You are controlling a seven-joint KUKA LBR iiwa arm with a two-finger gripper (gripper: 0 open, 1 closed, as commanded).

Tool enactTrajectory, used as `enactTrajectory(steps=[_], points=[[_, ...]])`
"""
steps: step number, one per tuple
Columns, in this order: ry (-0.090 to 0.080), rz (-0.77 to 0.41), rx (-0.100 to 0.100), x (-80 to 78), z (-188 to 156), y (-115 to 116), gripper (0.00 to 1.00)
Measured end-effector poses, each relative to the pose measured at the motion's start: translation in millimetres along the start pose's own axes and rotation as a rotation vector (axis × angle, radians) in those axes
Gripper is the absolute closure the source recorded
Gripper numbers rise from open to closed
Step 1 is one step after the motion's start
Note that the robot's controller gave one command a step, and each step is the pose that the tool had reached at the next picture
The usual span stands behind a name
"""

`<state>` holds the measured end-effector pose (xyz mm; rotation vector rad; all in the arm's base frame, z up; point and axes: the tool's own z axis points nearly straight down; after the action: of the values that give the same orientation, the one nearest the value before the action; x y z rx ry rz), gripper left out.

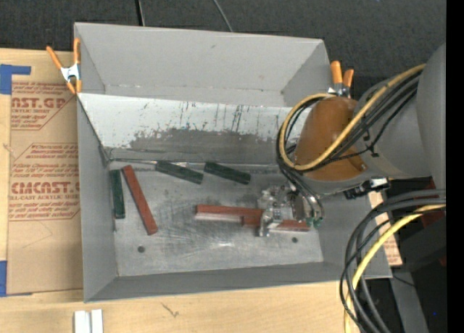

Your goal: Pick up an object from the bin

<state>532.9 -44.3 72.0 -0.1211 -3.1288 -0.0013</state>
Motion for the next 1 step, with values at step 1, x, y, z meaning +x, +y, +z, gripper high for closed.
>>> enactTrajectory(steps=[1], points=[[-0.001, 0.000, 0.000, -0.2, 0.0, 0.0, 1.00]])
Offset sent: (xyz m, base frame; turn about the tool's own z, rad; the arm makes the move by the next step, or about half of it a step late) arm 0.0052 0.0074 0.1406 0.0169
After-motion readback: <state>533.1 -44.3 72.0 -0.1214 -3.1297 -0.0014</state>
